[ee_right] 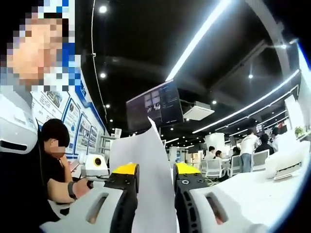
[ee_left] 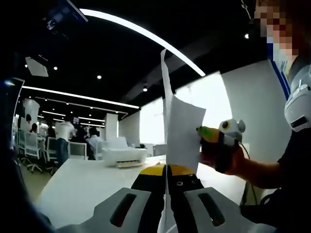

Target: Organize the stack of printing papers by aligning and flattening the scattered papers on the table

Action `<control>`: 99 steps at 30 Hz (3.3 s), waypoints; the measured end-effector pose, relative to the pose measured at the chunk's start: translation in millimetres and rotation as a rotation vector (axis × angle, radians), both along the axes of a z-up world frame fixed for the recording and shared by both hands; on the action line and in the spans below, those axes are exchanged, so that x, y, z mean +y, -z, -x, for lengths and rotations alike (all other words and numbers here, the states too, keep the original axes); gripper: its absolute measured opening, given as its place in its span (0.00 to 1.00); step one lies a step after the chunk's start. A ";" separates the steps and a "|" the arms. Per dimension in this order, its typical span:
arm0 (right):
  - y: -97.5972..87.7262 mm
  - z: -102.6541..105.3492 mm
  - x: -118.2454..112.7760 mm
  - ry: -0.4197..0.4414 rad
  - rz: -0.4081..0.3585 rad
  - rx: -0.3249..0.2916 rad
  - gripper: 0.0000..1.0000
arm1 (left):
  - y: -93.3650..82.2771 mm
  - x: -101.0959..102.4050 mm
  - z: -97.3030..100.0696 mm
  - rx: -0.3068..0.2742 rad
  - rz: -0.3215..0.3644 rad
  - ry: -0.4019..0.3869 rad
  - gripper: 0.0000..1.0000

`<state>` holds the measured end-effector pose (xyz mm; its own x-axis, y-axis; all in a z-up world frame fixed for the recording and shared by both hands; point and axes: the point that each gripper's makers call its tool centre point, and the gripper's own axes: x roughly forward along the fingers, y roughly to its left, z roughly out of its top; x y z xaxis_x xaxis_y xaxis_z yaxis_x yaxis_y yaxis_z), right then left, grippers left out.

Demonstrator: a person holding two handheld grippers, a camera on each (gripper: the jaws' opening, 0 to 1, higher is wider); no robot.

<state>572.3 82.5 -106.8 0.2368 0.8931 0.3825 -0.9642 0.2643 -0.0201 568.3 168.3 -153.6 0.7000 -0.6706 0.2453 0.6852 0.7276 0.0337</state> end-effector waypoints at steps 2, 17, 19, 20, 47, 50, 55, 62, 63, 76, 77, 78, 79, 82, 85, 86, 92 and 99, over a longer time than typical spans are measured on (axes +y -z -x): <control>-0.7 -1.3 -1.4 0.007 -0.005 0.005 0.25 | -1.0 4.1 -1.4 0.001 0.015 -0.014 0.06; 0.5 -4.0 -4.0 0.030 0.002 0.006 0.25 | 3.1 34.0 -14.8 0.028 0.110 -0.109 0.06; 0.7 -4.1 -4.1 0.031 0.002 0.008 0.25 | 4.5 39.1 -16.9 0.032 0.124 -0.124 0.06; 0.8 -4.1 -4.1 0.031 0.003 0.008 0.25 | 5.7 41.8 -18.1 0.037 0.131 -0.132 0.06; 9.8 -7.7 -3.9 0.041 0.023 0.027 0.25 | 69.1 123.7 -51.4 0.262 0.551 -0.271 0.06; 11.4 -8.2 -3.1 0.042 0.029 0.030 0.25 | 74.5 123.8 -53.4 0.267 0.556 -0.277 0.06; 15.1 -10.8 -4.3 0.050 0.034 0.036 0.25 | 87.2 132.4 -60.9 0.241 0.480 -0.353 0.06; 26.7 -18.2 -13.3 0.078 0.043 0.061 0.25 | 96.3 122.9 -66.9 0.181 0.315 -0.432 0.06; 28.4 -18.7 -14.5 0.081 0.045 0.065 0.25 | 95.6 121.4 -67.6 0.176 0.307 -0.436 0.06; 93.6 -61.6 -65.0 0.373 0.155 0.028 0.25 | 86.3 117.4 -68.5 0.065 0.251 -0.442 0.06; 98.5 -65.5 -72.0 0.411 0.150 0.027 0.25 | 86.0 118.3 -68.4 0.067 0.260 -0.436 0.06; 102.8 -68.7 -78.2 0.434 0.147 0.029 0.25 | 86.5 120.3 -68.5 0.077 0.275 -0.430 0.06; 106.5 -70.3 -83.2 0.439 0.142 0.037 0.25 | 87.0 122.9 -68.9 0.085 0.290 -0.430 0.06; 115.6 -75.6 -96.9 0.465 0.132 0.064 0.25 | 86.7 129.1 -68.4 0.095 0.330 -0.433 0.06; 118.2 -77.3 -108.9 0.480 0.104 0.096 0.25 | 86.5 130.8 -67.9 0.097 0.345 -0.433 0.06; 118.0 -77.5 -111.8 0.483 0.091 0.105 0.26 | 86.3 131.1 -67.9 0.095 0.347 -0.432 0.06; 119.8 -81.3 -124.7 0.540 0.096 0.103 0.37 | 87.5 129.5 -67.7 0.090 0.321 -0.440 0.06; 119.0 -79.3 -124.6 0.616 0.128 0.034 0.69 | 85.6 131.8 -65.3 0.077 0.335 -0.439 0.06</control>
